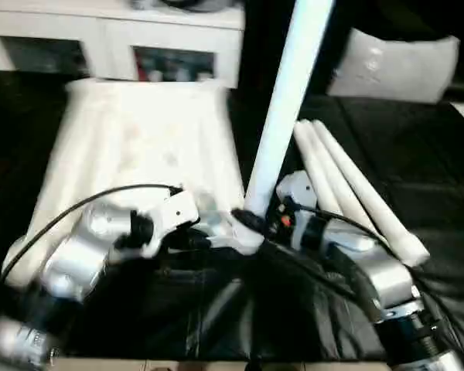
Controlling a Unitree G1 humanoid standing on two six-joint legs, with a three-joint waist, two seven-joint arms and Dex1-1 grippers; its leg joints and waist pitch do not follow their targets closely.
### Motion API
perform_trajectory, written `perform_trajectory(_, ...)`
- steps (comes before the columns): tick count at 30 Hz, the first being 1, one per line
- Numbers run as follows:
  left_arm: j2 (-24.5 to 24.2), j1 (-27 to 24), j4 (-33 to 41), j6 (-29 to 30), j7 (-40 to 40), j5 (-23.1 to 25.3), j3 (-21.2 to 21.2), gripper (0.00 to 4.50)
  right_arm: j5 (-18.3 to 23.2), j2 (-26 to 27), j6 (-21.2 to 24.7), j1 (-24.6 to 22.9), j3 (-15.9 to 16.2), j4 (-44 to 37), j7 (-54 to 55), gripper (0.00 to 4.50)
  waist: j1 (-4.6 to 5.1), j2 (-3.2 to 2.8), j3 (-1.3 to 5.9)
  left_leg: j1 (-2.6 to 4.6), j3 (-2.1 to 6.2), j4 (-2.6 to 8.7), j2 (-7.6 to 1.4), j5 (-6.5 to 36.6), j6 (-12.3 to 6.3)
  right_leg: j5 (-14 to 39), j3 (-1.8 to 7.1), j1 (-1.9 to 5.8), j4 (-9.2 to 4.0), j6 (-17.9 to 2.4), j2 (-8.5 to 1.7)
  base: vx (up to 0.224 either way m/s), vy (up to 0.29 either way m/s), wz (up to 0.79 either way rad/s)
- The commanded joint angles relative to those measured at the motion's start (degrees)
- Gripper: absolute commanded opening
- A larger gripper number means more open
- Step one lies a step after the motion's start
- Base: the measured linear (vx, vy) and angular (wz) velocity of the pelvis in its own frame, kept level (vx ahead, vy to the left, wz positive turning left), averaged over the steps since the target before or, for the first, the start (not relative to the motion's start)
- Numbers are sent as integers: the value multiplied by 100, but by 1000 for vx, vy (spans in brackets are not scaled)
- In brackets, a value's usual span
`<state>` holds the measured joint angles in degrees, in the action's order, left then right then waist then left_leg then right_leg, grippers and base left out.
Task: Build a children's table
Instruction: Insert table leg to table base
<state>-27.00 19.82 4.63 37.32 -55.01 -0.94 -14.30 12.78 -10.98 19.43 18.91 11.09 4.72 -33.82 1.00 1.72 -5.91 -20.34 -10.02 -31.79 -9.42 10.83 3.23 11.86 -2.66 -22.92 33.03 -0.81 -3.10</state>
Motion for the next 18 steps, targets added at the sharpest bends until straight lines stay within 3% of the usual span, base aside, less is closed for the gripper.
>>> perform_trajectory(1,262,-21,512,492,380,-92,153,0,-383,6,356,-216,49,953,467,190,-53,-119,142,-6,236,504,-410,2165,143,2338,341,117,-476,-1002,-520,0,0,0)
perform_trajectory(2,605,1,786,797,582,-42,-41,0,-378,175,344,-91,-31,1138,714,190,-57,-112,157,25,200,474,-393,2146,96,2246,357,111,-485,-1049,-514,0,0,0)
perform_trajectory(6,925,164,946,1142,874,-15,-249,0,-380,304,362,27,-60,1332,847,190,-82,-88,180,2,190,451,-379,1926,-12,2333,351,152,-502,-991,-531,0,0,0)
perform_trajectory(10,826,260,984,1199,937,101,-372,0,-350,345,469,58,-18,1395,742,190,-109,-72,222,3,182,448,-381,1816,-58,2089,333,166,-485,-932,-497,0,0,0)
perform_trajectory(14,664,278,1010,1381,1019,239,-448,0,-460,351,434,160,56,1577,703,190,-106,-63,260,-9,173,434,-377,1708,-70,1891,322,198,-451,-1028,-496,0,0,0)
perform_trajectory(18,608,293,863,1371,1178,303,-410,0,-391,407,319,289,-63,1780,711,190,-83,-63,250,-3,194,423,-362,1876,-37,2484,307,176,-507,-894,-518,0,0,0)
